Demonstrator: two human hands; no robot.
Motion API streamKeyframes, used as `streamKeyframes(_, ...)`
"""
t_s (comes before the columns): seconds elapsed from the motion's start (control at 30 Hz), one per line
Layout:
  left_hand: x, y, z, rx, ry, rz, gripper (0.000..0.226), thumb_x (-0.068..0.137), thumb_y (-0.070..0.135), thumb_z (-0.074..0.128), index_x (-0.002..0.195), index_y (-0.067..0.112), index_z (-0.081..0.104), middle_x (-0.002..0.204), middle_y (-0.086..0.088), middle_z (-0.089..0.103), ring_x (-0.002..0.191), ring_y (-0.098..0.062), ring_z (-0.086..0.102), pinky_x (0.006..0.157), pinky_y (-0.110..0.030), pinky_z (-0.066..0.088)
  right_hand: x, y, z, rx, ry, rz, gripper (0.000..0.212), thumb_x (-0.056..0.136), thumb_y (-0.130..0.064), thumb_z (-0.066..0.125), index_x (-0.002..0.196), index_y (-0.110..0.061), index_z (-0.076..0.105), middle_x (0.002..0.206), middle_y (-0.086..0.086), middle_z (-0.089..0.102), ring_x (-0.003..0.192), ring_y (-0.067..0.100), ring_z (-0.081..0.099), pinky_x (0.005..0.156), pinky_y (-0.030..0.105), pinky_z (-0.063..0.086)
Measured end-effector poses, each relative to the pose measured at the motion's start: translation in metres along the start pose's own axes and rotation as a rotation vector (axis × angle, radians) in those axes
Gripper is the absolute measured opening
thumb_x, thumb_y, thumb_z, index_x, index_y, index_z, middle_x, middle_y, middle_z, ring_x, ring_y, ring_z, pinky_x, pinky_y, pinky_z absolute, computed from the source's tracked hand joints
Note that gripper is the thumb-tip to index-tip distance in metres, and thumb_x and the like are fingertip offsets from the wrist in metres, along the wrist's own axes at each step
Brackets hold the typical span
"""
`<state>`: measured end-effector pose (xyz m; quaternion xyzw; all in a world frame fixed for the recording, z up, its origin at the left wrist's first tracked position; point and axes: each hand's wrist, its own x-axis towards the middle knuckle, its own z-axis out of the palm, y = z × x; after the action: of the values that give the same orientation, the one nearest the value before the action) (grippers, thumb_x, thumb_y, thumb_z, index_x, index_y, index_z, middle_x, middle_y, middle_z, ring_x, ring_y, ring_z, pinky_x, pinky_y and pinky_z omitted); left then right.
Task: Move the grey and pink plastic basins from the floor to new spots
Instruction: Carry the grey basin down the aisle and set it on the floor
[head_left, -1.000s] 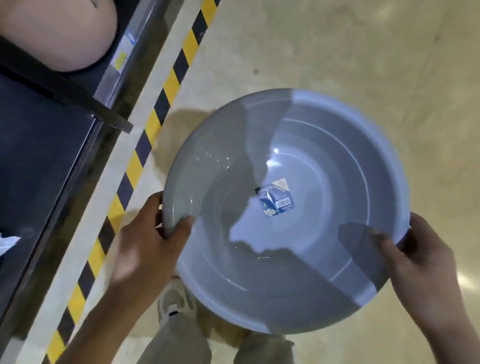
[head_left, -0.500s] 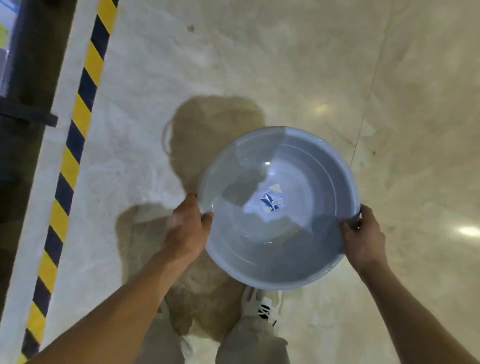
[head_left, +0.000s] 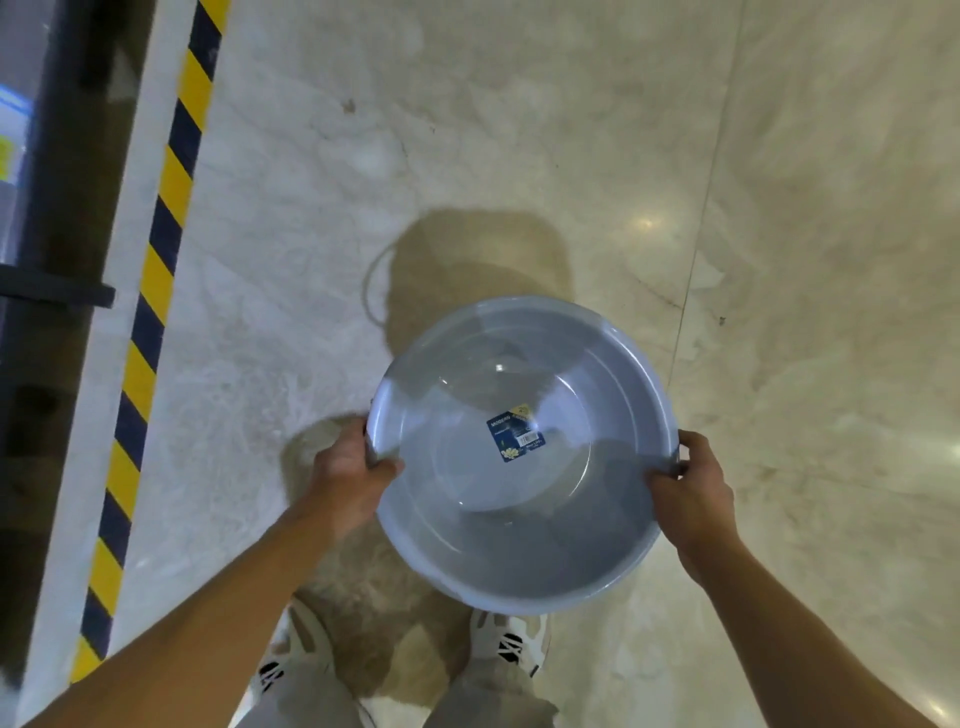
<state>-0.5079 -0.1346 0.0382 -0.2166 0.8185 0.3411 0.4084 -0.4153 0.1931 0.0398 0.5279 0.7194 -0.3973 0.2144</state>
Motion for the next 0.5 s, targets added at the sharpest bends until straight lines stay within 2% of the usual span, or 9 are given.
streamKeyframes(0.07, -0.022, 0.016, -0.016, -0.033, -0.027, 0.02, 0.032, 0.091, 0.015, 0.074, 0.116, 0.023, 0.056, 0.098, -0.01, 0.07, 0.093, -0.035, 0.07, 0.082, -0.05, 0.061, -0.011, -0.017, -0.02, 0.034, -0.014, -0.015, 0.05, 0.085, -0.006, 0.052, 0.128, -0.031, 0.055, 0.086, -0.003, 0.064, 0.078, 0.018, 0.062, 0.059, 0.03, 0.046)
streamKeyframes(0.2, -0.075, 0.069, -0.053, -0.047, 0.054, 0.123, 0.022, 0.09, 0.029, 0.076, 0.1, 0.03, 0.056, 0.087, -0.005, 0.072, 0.08, -0.025, 0.073, 0.067, -0.042, 0.064, -0.042, -0.072, -0.076, 0.165, -0.004, -0.061, 0.045, 0.085, -0.012, 0.06, 0.124, -0.034, 0.059, 0.092, 0.0, 0.069, 0.081, 0.024, 0.068, 0.071, 0.041, 0.058)
streamKeyframes(0.3, -0.122, 0.132, -0.091, -0.127, 0.133, 0.153, 0.024, 0.089, 0.035, 0.076, 0.107, 0.031, 0.06, 0.086, -0.002, 0.075, 0.071, -0.018, 0.076, 0.059, -0.036, 0.063, -0.073, -0.132, -0.132, 0.242, 0.04, -0.17, 0.044, 0.083, -0.011, 0.061, 0.12, -0.033, 0.064, 0.086, -0.002, 0.072, 0.074, 0.021, 0.07, 0.065, 0.036, 0.055)
streamKeyframes(0.4, -0.177, 0.212, -0.138, -0.179, 0.235, 0.237, 0.022, 0.091, 0.028, 0.074, 0.111, 0.026, 0.065, 0.085, -0.004, 0.076, 0.067, -0.017, 0.076, 0.06, -0.039, 0.062, -0.116, -0.209, -0.201, 0.307, 0.058, -0.3, 0.042, 0.082, -0.009, 0.06, 0.116, -0.033, 0.069, 0.081, -0.008, 0.074, 0.066, 0.011, 0.069, 0.062, 0.031, 0.052)
streamKeyframes(0.5, -0.235, 0.293, -0.187, -0.225, 0.338, 0.35, 0.016, 0.091, 0.023, 0.072, 0.107, 0.022, 0.069, 0.081, -0.001, 0.075, 0.065, -0.016, 0.073, 0.062, -0.043, 0.059, -0.165, -0.29, -0.276, 0.356, 0.074, -0.403, 0.039, 0.082, -0.009, 0.059, 0.112, -0.031, 0.071, 0.087, -0.005, 0.075, 0.076, 0.023, 0.07, 0.072, 0.042, 0.058)
